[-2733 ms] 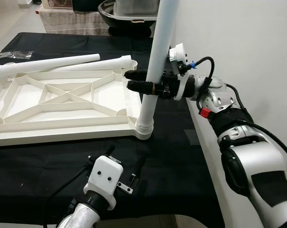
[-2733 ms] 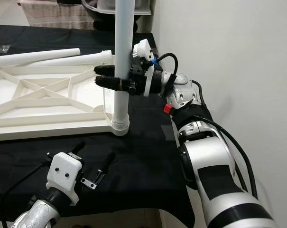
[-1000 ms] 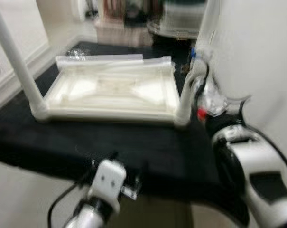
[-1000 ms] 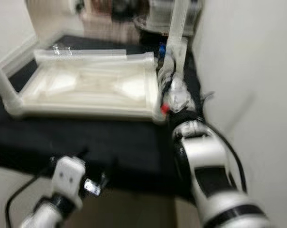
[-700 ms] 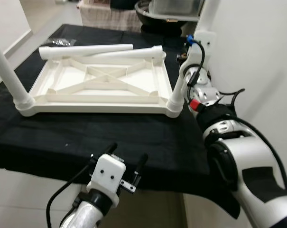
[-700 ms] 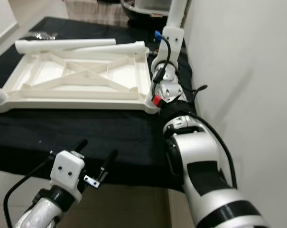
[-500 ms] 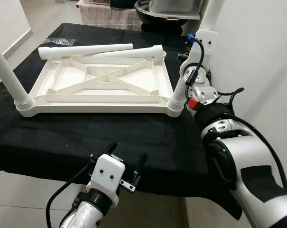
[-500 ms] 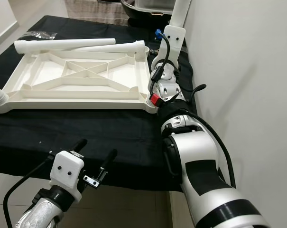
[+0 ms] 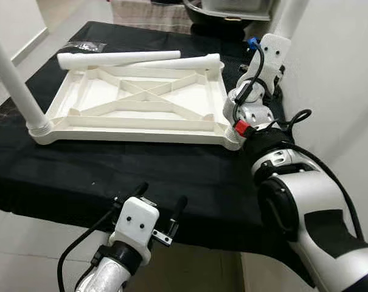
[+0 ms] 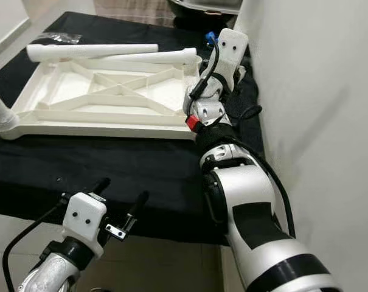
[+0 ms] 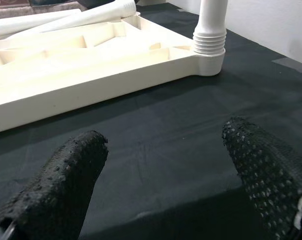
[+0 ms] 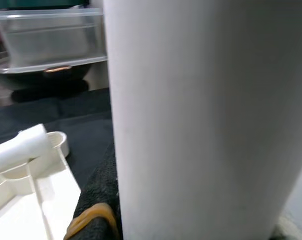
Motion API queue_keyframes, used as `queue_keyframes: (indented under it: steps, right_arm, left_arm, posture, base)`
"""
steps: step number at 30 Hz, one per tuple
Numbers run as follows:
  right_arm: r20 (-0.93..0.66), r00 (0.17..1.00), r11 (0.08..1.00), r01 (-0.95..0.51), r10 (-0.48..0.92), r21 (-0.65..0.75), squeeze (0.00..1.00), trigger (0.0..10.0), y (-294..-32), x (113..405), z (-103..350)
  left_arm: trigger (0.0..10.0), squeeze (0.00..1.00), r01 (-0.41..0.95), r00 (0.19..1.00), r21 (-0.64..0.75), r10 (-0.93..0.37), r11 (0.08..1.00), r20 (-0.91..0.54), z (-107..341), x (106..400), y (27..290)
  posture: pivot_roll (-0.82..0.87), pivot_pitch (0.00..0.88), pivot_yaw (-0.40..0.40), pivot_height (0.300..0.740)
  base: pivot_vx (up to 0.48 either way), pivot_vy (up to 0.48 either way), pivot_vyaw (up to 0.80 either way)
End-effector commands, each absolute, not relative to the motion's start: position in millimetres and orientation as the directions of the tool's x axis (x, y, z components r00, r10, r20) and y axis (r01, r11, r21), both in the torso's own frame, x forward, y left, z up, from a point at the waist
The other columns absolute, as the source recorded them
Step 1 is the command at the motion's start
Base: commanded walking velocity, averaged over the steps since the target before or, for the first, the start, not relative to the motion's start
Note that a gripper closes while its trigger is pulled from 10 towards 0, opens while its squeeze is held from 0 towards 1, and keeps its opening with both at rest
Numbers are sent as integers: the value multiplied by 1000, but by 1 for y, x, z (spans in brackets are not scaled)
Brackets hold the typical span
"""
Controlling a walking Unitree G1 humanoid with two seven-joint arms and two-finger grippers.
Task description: Building children table
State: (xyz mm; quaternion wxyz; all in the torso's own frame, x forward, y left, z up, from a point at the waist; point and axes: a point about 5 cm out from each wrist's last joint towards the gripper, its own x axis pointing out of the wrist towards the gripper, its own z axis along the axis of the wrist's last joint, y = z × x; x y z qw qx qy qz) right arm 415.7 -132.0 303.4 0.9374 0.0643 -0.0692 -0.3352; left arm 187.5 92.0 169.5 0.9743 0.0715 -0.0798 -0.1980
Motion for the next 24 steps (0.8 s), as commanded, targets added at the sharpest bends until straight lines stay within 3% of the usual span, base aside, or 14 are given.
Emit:
queue_keyframes:
  steps: [1,18,24]
  right_arm:
    - [-118,670,670,741,-733,40,0,10000,-150,410,242]
    - [-66,430,425,902,-900,80,0,10000,-136,398,262]
    - [-151,339,324,939,-929,117,0,10000,-143,394,258]
  left_arm:
    - [10000,0,379,911,168,-399,910,102,164,187,91]
    - [10000,0,381,912,159,-398,911,99,164,188,88]
    - [10000,0,378,913,153,-395,913,101,164,187,86]
  posture:
    - [105,208,-91,740]
    - [123,220,-108,740]
    - [143,223,-115,740]
  base:
    - [0,0,0]
    - [0,0,0]
    - [0,0,0]
